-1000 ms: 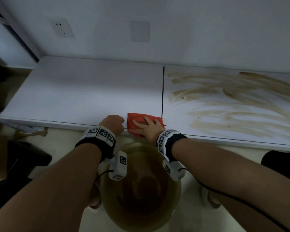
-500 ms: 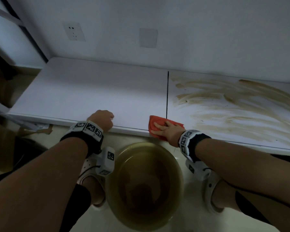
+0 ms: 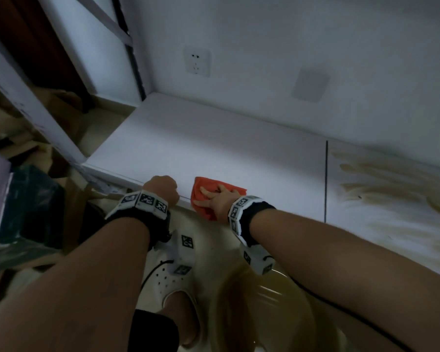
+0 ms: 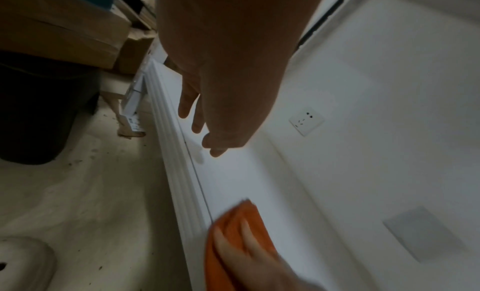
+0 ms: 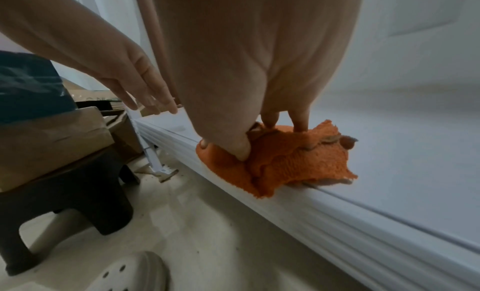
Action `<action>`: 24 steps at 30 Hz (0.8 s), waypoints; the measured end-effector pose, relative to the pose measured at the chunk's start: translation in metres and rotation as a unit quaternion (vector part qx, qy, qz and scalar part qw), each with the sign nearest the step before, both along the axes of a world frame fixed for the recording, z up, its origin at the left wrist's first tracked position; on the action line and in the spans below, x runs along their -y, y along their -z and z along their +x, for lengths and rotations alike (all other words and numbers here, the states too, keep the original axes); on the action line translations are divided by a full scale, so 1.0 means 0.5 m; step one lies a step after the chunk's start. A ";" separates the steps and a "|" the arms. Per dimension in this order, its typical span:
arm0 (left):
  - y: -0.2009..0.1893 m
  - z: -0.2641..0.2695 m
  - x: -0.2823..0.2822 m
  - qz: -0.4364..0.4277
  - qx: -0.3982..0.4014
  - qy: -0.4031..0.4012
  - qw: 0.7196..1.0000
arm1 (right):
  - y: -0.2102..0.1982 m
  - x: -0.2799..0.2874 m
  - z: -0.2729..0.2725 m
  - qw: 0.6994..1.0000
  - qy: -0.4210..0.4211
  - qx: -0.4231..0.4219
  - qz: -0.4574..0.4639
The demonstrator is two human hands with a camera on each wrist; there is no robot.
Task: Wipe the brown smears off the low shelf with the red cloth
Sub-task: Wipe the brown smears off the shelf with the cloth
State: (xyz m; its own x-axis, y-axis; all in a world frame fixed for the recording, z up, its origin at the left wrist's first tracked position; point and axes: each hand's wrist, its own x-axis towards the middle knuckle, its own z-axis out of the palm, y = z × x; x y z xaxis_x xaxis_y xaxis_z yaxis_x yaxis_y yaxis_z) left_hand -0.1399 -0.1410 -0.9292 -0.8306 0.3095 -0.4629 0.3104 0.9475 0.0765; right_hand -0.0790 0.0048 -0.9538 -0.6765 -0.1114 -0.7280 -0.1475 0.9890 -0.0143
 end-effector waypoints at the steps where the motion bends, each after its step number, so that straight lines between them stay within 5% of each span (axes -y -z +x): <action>1: 0.001 -0.003 0.004 0.005 -0.002 -0.001 1.000 | 0.005 0.015 -0.018 1.000 -0.003 -0.008 -0.001; 11: 0.021 0.008 -0.005 0.034 0.004 -0.008 0.999 | 0.015 0.017 -0.024 0.999 -0.022 -0.030 -0.005; 24: 0.017 0.097 -0.165 0.069 0.005 0.082 0.994 | 0.028 -0.169 0.205 0.995 0.092 -0.024 -0.006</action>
